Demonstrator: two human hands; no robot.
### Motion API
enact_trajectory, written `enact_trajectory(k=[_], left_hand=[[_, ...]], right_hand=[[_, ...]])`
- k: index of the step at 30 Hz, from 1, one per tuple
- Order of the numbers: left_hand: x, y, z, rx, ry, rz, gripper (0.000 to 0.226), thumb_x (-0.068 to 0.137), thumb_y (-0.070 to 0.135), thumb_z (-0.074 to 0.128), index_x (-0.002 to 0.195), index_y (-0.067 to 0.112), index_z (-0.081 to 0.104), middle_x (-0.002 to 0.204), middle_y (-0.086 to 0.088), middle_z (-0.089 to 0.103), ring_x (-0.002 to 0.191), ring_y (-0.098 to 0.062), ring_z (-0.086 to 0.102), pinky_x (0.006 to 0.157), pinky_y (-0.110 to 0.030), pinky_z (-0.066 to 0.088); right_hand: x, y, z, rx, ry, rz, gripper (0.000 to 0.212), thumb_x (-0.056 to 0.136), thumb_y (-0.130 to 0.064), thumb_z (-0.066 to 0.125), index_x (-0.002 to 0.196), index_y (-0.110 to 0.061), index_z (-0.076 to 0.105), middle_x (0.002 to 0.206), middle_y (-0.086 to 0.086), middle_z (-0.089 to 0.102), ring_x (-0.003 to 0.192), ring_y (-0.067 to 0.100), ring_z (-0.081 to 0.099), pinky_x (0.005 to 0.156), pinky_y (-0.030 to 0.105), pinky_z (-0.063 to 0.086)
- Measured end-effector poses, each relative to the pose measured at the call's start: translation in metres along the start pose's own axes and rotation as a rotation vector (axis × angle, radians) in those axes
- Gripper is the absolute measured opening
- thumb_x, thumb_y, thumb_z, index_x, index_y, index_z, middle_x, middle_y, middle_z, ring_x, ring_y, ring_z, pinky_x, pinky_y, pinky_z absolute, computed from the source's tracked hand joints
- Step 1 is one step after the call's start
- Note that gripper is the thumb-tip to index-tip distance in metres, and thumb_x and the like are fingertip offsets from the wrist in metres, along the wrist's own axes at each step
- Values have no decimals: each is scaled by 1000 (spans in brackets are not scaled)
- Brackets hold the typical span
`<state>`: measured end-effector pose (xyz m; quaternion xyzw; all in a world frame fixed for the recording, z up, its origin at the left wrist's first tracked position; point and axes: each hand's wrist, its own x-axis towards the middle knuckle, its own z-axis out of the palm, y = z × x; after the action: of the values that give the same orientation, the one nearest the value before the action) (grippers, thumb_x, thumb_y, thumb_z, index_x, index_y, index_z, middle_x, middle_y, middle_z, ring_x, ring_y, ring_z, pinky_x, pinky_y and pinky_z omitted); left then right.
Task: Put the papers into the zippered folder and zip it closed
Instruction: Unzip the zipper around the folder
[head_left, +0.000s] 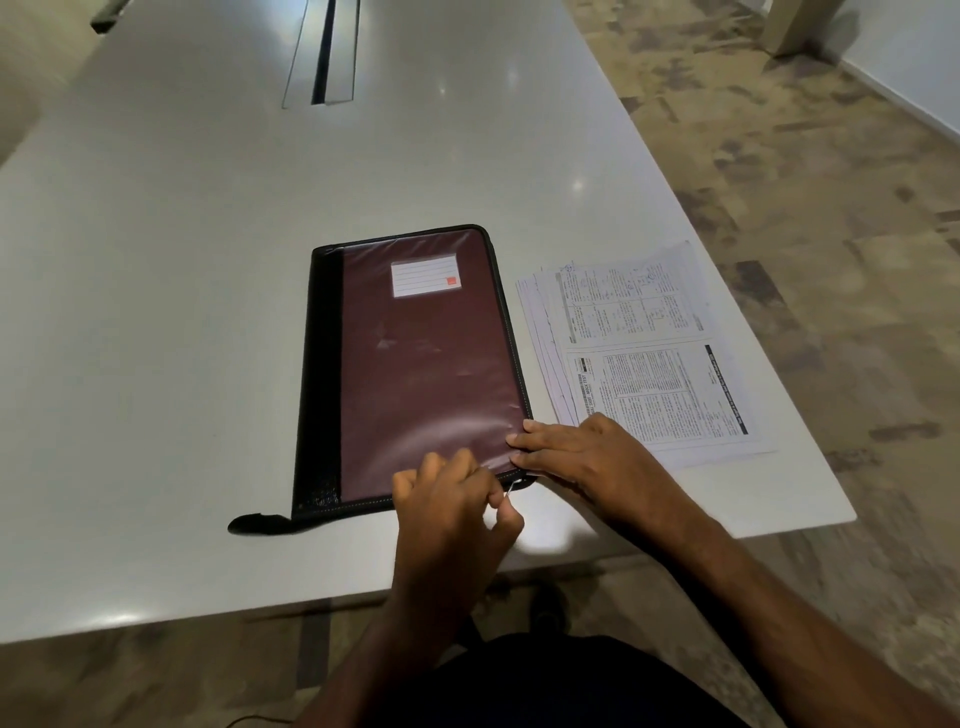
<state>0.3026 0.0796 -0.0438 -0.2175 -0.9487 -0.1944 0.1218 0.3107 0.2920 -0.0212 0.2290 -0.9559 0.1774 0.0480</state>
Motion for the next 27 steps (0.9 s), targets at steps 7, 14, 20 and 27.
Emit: enact_trajectory(k=[7, 14, 20, 27], left_hand=[[-12, -21, -16, -19, -76, -125, 15, 78, 36, 66, 70, 33, 54, 75, 17, 41, 77, -6, 35, 72, -33, 18], [-25, -41, -34, -43, -110, -242, 19, 83, 41, 63, 68, 35, 54, 74, 19, 45, 80, -6, 43, 79, -31, 20], [-34, -56, -51, -49, -73, -290, 14, 81, 36, 65, 69, 31, 61, 75, 17, 51, 80, -8, 47, 83, -32, 25], [-46, -86, -68, -31, -13, -375, 11, 75, 31, 70, 66, 27, 65, 75, 13, 57, 76, -12, 53, 81, -36, 30]], right_hand=[[-1, -3, 0, 27, 9, 17, 37, 90, -10, 77, 126, -22, 74, 144, -4, 64, 136, 17, 59, 78, 31, 41], [-6, 3, 8, 98, 41, 21, 39, 94, -5, 72, 129, -24, 72, 146, -8, 62, 140, 11, 53, 82, 26, 30], [-5, 1, 5, 55, 45, 6, 46, 87, -2, 78, 128, -22, 72, 143, -7, 64, 135, 14, 58, 78, 29, 36], [-2, 0, 3, 34, 26, 32, 51, 83, 2, 81, 129, -19, 71, 140, -1, 67, 130, 21, 64, 81, 32, 41]])
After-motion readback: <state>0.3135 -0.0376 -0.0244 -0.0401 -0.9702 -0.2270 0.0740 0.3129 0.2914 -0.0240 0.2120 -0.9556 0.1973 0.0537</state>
